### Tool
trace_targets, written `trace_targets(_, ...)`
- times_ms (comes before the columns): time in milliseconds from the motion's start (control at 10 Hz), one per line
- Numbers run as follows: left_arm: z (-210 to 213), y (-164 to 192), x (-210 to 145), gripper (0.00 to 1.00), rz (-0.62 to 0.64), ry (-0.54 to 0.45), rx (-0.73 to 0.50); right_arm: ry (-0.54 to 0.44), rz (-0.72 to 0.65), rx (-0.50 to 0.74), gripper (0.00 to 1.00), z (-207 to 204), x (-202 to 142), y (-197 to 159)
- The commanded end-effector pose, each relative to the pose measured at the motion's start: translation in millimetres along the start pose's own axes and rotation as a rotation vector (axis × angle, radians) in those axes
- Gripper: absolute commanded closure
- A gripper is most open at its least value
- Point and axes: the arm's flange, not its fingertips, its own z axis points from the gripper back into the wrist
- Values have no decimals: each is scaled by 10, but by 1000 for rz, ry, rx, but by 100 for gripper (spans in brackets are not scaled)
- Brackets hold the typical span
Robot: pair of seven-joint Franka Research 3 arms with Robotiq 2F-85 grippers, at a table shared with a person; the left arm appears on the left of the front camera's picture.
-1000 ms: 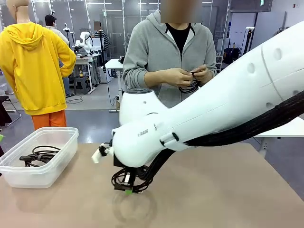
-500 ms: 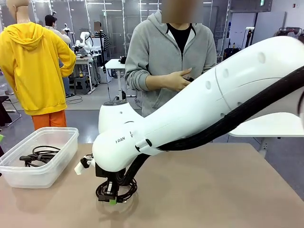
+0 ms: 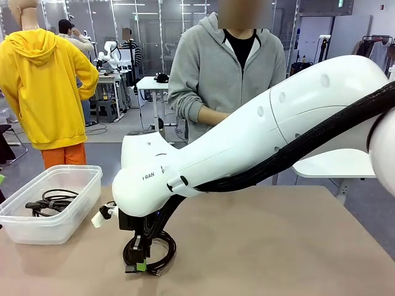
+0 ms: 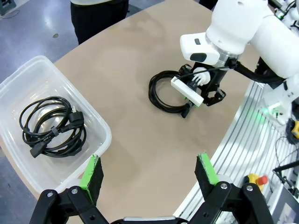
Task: Organize and store the cables.
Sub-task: Place the USB Extension Cable into the Organizing box.
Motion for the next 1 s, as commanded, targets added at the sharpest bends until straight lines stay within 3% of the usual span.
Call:
trace_targets(0,7,20,28,0,-12,9,9,1,-51,-2,0,144,-160,116)
trace_targets(200,7,20,28,0,-12,9,9,-43,-67,-17,0,333,-434,175)
trace_targets(300,7,20,28,0,-12,9,9,-86,-54,-13,10,461,-646,224)
trace_targets(400,7,20,28,0,-12,9,9,-138,-44,-18,0,589,-888,293)
trace_targets(500,0,0,0,0,0,0,0,-182,-42,-41,0,701,-1098,373)
trace_targets(700,-413,-321,175,0,-98,67,-101,-281,-58,-112,0,918,-1555,583)
trace_targets(900,-818,-669,389,0,-205,122,-194,-462,-38,-141,0,1050,-2230,777)
